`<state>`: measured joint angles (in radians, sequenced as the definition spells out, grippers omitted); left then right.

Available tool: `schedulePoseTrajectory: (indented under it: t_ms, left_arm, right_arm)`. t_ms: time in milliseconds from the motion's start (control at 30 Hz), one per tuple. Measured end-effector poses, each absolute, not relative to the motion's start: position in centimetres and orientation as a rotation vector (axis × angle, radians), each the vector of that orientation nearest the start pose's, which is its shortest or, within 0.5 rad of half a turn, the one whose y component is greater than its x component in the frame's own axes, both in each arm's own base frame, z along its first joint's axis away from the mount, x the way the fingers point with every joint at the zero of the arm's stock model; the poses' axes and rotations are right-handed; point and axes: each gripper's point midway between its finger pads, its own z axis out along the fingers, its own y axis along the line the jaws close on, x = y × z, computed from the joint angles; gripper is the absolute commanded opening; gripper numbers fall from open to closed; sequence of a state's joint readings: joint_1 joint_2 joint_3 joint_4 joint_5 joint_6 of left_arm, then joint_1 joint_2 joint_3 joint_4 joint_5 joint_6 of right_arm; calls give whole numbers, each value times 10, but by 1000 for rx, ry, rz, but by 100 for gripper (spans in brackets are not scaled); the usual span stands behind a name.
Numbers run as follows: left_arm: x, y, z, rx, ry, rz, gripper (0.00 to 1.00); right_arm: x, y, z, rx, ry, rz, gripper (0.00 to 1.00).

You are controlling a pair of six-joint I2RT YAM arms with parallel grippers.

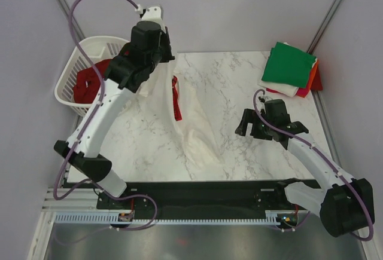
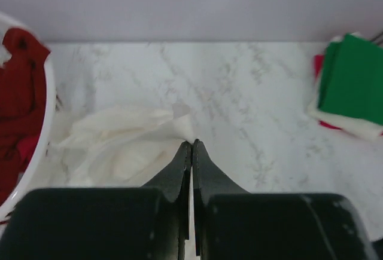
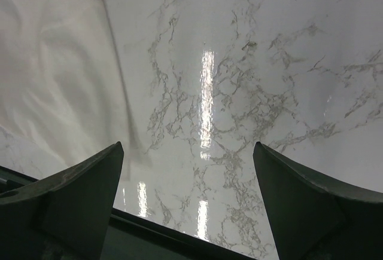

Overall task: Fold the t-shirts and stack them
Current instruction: Flatten the tshirt out

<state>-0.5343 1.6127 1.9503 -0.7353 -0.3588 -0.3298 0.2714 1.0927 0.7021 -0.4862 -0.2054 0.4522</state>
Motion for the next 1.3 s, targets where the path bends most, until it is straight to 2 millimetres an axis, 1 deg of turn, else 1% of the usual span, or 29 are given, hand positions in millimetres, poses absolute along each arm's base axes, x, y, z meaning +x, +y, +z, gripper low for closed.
schedulePoseTrajectory:
  t_ms: [33,67,100,133,167,200,267,300,367,400,467,533,567,600,633,700,767,833,867,933,1000,1133,1300]
  left_arm:
    - [402,-197,416,-9,1882,-268,2]
    - [391,-203,437,10,1841,-304,2]
    - [380,-205,454,20,1807,-332,2]
    - [372,-202,464,18,1784,-347,2]
    - [364,-194,466,13,1784,-343,2]
    - [359,-188,462,7,1793,-337,2]
    - [348,-174,428,-15,1866,-308,2]
    - [339,-168,401,-20,1929,-284,2]
    - [324,-159,339,-17,2070,-226,2]
    - [315,-154,306,-12,2150,-186,2]
    - [297,-144,251,-5,2281,-109,2]
    - [278,-132,211,1,2382,-46,2]
    - [269,-126,198,-1,2417,-23,2]
    - [262,-121,190,-7,2440,-9,2]
    - [257,-118,188,-15,2443,-7,2]
    - [253,-115,192,-36,2427,-21,2]
    - [253,-112,199,-57,2398,-41,2]
    - [254,-111,202,-69,2386,-47,2]
    - [254,-110,202,-70,2386,-47,2]
    - [254,-110,201,-72,2389,-44,2]
    - [254,-109,199,-74,2391,-41,2]
    - [250,-104,190,-77,2405,-25,2]
    - [244,-98,184,-83,2411,-16,2]
  right_arm:
    - [250,125,103,134,2492,562,98]
    - [251,125,107,136,2477,565,98]
    - [251,125,110,137,2466,567,98]
    - [251,124,112,139,2456,566,98]
    - [252,124,115,142,2446,567,98]
    - [252,123,116,145,2439,565,98]
    - [252,122,118,149,2434,561,98]
    - [251,122,118,150,2434,559,98]
    - [249,123,120,149,2433,567,98]
    - [248,124,121,149,2431,580,98]
    - [246,132,122,134,2426,621,98]
    - [239,144,117,101,2441,656,98]
    - [234,154,112,66,2458,674,98]
    - [228,164,105,32,2483,690,98]
    - [222,174,95,-4,2518,700,97]
    - [213,194,76,-71,2584,715,95]
    - [203,212,53,-135,2657,716,93]
    - [192,228,32,-197,2722,707,92]
    - [192,237,33,-211,2723,729,92]
    - [203,254,36,-238,2671,754,90]
    - [209,262,33,-229,2658,762,87]
    - [223,274,32,-205,2621,788,83]
    - [239,298,30,-211,2585,823,69]
